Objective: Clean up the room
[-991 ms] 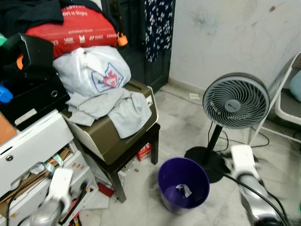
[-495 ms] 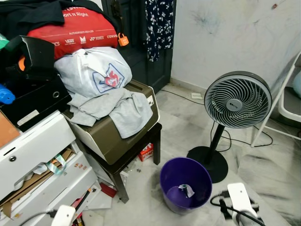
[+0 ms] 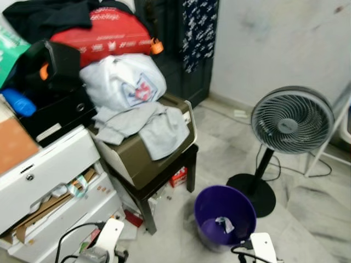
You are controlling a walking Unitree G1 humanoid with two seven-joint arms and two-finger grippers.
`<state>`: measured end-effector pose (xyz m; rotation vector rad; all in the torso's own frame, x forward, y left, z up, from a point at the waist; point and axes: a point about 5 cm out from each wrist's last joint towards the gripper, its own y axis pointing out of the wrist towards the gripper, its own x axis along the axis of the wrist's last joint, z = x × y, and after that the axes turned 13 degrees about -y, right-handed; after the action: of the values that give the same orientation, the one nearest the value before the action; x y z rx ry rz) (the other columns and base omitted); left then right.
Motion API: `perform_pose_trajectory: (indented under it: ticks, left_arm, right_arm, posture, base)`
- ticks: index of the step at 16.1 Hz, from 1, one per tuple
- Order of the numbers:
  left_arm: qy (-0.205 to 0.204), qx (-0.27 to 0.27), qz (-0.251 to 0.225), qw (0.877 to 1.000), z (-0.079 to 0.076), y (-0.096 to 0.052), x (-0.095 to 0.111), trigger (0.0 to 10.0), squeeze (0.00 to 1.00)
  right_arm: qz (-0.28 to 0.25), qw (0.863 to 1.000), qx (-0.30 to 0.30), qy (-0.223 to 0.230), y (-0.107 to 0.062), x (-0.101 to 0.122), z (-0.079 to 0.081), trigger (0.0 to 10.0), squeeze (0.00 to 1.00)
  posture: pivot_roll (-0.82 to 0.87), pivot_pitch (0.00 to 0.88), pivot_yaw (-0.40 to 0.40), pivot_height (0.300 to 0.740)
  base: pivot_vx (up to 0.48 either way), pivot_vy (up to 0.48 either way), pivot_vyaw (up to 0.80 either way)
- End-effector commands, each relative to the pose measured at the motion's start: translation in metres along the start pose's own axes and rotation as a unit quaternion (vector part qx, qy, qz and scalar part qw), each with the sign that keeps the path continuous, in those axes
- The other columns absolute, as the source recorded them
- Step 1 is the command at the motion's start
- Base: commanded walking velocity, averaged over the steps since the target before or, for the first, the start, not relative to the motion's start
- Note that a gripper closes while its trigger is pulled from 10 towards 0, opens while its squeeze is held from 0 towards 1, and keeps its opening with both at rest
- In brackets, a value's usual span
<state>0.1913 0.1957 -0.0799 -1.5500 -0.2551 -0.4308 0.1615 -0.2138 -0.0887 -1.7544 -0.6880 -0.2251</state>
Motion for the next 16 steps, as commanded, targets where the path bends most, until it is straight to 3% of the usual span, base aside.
perform_pose_trajectory:
  ticks: [1, 5, 9, 11, 12, 16]
  left_arm:
    - [0.004, 0.007, 0.009, 1.0, 0.0, 0.0, 0.0, 10.0, 0.0]
    - [-0.01, 0.004, 0.003, 1.0, -0.012, 0.002, 0.01, 10.0, 0.0]
    - [-0.047, 0.014, -0.031, 0.998, -0.023, 0.002, 0.038, 10.0, 0.0]
    - [-0.047, 0.017, -0.024, 0.998, -0.017, 0.002, 0.027, 10.0, 0.0]
    - [-0.041, 0.022, -0.005, 0.999, -0.001, 0.001, -0.002, 10.0, 0.0]
    - [-0.022, 0.011, 0.013, 1.0, -0.004, 0.001, -0.008, 10.0, 0.0]
  right_arm:
    - [0.001, 1.0, 0.0, -0.016, 0.001, 0.003, 0.0, 10.0, 0.0]
    - [0.003, 1.0, 0.002, -0.027, 0.001, 0.003, 0.001, 10.0, 0.0]
    - [0.005, 0.999, 0.009, -0.039, 0.001, 0.002, 0.003, 10.0, 0.0]
    - [0.005, 0.999, 0.011, -0.041, 0.001, 0.002, 0.003, 10.0, 0.0]
    - [0.006, 0.998, 0.015, -0.055, 0.001, 0.002, 0.003, 10.0, 0.0]
    - [0.006, 0.998, 0.017, -0.06, 0.001, 0.002, 0.003, 10.0, 0.0]
  posture:
    - [-0.06, 0.0, 0.054, 0.74]
    - [-0.06, 0.0, 0.053, 0.74]
    - [-0.06, 0.0, 0.049, 0.74]
    - [-0.06, 0.0, 0.049, 0.74]
    - [-0.05, 0.0, 0.049, 0.74]
    - [-0.06, 0.0, 0.053, 0.74]
  base:
    - [0.0, 0.0, 0.8]
    - [0.0, 0.0, 0.8]
    - [0.0, 0.0, 0.8]
    - [0.0, 0.0, 0.8]
    - [0.0, 0.0, 0.8]
    - [0.0, 0.0, 0.7]
